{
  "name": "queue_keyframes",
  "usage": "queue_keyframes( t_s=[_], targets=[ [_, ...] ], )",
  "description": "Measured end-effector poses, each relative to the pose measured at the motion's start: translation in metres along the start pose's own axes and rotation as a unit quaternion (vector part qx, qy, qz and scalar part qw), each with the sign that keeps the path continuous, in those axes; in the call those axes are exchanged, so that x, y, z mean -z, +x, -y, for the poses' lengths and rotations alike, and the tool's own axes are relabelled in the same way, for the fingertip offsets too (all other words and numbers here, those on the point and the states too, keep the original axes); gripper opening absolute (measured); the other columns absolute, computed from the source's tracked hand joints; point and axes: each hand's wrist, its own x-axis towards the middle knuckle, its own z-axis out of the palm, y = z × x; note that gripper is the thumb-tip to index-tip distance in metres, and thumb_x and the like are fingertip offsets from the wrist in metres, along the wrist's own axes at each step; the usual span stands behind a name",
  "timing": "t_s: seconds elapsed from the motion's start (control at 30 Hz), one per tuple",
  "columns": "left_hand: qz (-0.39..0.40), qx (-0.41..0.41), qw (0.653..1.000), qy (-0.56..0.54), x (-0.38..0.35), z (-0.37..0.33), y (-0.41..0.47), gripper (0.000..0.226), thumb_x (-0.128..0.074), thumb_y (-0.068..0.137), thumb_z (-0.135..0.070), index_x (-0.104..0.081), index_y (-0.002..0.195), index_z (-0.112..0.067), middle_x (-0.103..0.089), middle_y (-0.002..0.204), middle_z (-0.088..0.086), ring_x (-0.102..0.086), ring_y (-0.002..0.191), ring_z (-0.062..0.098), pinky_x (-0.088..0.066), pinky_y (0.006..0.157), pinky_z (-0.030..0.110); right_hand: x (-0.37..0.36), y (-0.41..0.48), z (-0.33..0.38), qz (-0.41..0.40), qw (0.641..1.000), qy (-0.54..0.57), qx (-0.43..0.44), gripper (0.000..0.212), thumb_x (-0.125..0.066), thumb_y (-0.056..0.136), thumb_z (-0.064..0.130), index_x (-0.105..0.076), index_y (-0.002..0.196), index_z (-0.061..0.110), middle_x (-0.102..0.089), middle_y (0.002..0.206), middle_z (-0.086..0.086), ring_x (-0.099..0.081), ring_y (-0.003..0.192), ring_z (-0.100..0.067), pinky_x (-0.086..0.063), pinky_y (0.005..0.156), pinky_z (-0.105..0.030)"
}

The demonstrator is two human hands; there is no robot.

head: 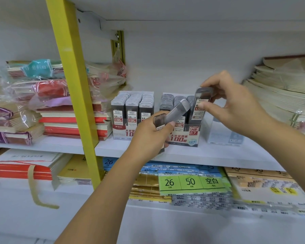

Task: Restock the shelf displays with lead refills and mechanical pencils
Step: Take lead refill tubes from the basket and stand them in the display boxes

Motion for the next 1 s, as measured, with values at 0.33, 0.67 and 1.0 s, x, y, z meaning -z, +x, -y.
queue_keyframes(
  t_s=[0.33,0.67,1.0],
  targets=[
    [0.001,0.019,0.999,-0.035,0.001,-0.001,-0.003,0.016,-0.063,0.098,-0.023,-0.069,0.104,-0.037,-0.067,0.066,-0.008,-0.065,0.063,0.006,-0.059,0.060,0.022,-0.017,-0.005,-0.014,0.048,0.991,-0.097,-0.074,0.032,-0.074,0.079,0.022,-0.053,0.102,0.027,-0.043,0.102,0.008,-0.045,0.082,-0.001,-0.034,0.070,-0.009],
    [0.004,0.083,0.979,-0.185,0.001,-0.009,-0.024,0.018,-0.068,0.095,-0.020,-0.066,0.107,-0.034,-0.078,0.085,-0.006,-0.075,0.075,0.012,-0.062,0.064,0.034,-0.025,-0.024,0.007,0.006,0.982,-0.135,-0.131,0.020,-0.057,0.094,0.020,-0.066,0.112,0.015,-0.039,0.108,0.009,-0.043,0.096,-0.006,-0.034,0.075,-0.012],
    [0.103,0.065,0.973,-0.197,0.021,-0.010,-0.061,0.033,-0.069,0.090,-0.031,-0.069,0.122,-0.023,-0.076,0.099,0.006,-0.069,0.072,0.015,-0.062,0.077,0.042,-0.037,-0.026,0.064,0.044,0.898,0.365,-0.241,0.014,-0.064,0.090,0.006,-0.069,0.096,0.018,-0.069,0.067,-0.003,-0.064,0.057,-0.017,-0.050,0.051,-0.024]
  ],
)
